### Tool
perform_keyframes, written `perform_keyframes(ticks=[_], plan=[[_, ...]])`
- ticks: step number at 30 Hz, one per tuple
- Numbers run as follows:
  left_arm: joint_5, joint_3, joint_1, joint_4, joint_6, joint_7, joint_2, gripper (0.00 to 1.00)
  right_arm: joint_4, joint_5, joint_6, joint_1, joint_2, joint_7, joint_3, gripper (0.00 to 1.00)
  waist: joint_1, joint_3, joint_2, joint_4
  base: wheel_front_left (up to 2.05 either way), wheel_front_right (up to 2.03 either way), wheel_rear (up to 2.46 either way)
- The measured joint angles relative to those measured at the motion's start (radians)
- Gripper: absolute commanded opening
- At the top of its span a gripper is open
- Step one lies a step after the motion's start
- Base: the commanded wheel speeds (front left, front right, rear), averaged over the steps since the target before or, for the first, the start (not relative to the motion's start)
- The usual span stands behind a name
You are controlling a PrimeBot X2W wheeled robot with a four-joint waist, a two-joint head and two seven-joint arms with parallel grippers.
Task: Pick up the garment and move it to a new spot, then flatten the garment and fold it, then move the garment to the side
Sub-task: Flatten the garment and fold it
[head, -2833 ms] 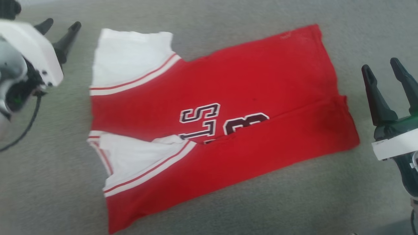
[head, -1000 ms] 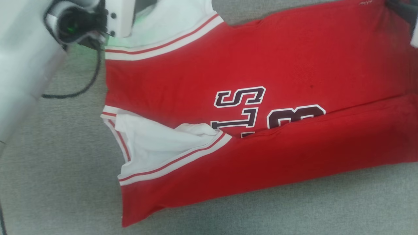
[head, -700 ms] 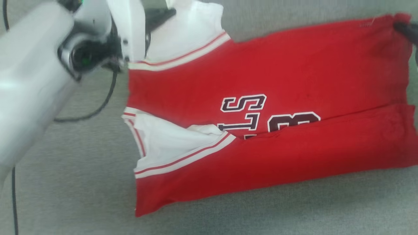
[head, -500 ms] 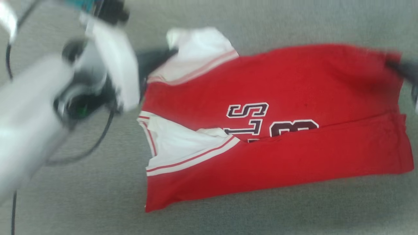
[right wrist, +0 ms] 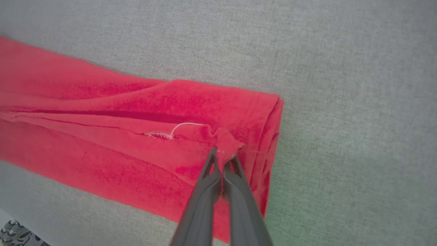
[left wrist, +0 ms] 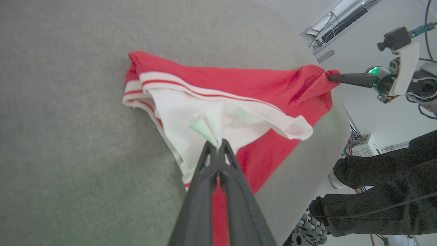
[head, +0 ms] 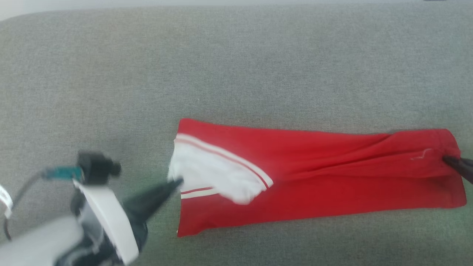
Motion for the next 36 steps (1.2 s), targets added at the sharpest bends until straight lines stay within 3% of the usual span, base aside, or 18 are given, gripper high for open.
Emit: perform_keyframes(ticks=[5, 8, 13, 15, 16, 17, 18, 19, 20, 25, 28, 36], plan=[[0.040, -0.038, 0.075, 0.018, 0.056, -0.031, -0.012, 0.00, 0.021, -0.042, 0.000, 0.063, 0.027, -0.051, -0.035, 0.00, -0.0001, 0.012, 0.0000, -0.004, 0.00, 0.00, 0.00], [0.062, -0.037, 0.076, 0.118, 0.047, -0.054, -0.101, 0.00, 0.052, -0.092, 0.000, 0.055, 0.084, -0.067, -0.030, 0.00, 0.0000, 0.031, 0.0000, -0.011, 0.00, 0.00, 0.00], [0.104, -0.038, 0.056, 0.248, 0.027, -0.076, -0.183, 0.00, 0.091, -0.130, 0.000, 0.000, 0.140, -0.082, -0.015, 0.00, 0.0000, 0.049, 0.0000, -0.032, 0.00, 0.00, 0.00], [0.108, -0.037, 0.051, 0.268, 0.020, -0.080, -0.194, 0.00, 0.097, -0.138, 0.000, -0.005, 0.148, -0.093, -0.016, 0.29, -0.0001, 0.050, 0.0000, -0.036, 0.00, 0.00, 0.00], [0.114, -0.035, 0.048, 0.286, 0.017, -0.084, -0.202, 0.17, 0.103, -0.143, 0.000, -0.011, 0.155, -0.099, -0.016, 0.61, -0.0001, 0.051, 0.0000, -0.039, 0.00, 0.00, 0.00], [0.126, -0.034, 0.048, 0.302, 0.011, -0.091, -0.209, 0.43, 0.106, -0.145, 0.000, -0.015, 0.157, -0.099, -0.014, 0.98, -0.0001, 0.051, 0.0000, -0.043, 0.00, 0.00, 0.00], [0.136, -0.030, 0.049, 0.318, 0.009, -0.097, -0.215, 0.43, 0.107, -0.144, 0.000, -0.018, 0.161, -0.103, -0.014, 0.98, -0.0001, 0.050, 0.0000, -0.046, 0.00, 0.00, 0.00], [0.146, -0.021, 0.050, 0.331, 0.009, -0.102, -0.223, 0.90, 0.110, -0.142, 0.000, -0.020, 0.165, -0.113, -0.019, 1.00, -0.0001, 0.047, 0.0000, -0.050, 0.00, 0.00, 0.00], [0.147, -0.007, 0.059, 0.341, 0.006, -0.107, -0.230, 1.00, 0.116, -0.136, 0.000, -0.020, 0.166, -0.120, -0.026, 1.00, -0.0001, 0.043, 0.0000, -0.051, 0.00, 0.00, 0.00], [0.187, 0.136, 0.145, 0.341, 0.002, -0.112, -0.272, 1.00, 0.128, -0.086, 0.000, 0.016, 0.146, -0.137, -0.070, 1.00, -0.0001, 0.016, 0.0000, -0.037, 0.00, 0.00, 0.00], [0.244, 0.245, 0.224, 0.335, 0.023, -0.111, -0.304, 1.00, 0.149, -0.051, 0.000, 0.041, 0.131, -0.130, -0.100, 1.00, -0.0001, 0.004, 0.0000, -0.015, 0.00, 0.00, 0.00], [0.488, 0.504, 0.368, 0.342, 0.039, -0.110, -0.447, 1.00, 0.252, 0.002, 0.000, 0.062, 0.144, -0.040, -0.127, 1.00, 0.0000, -0.018, 0.0000, 0.068, 0.00, 0.00, 0.00]])
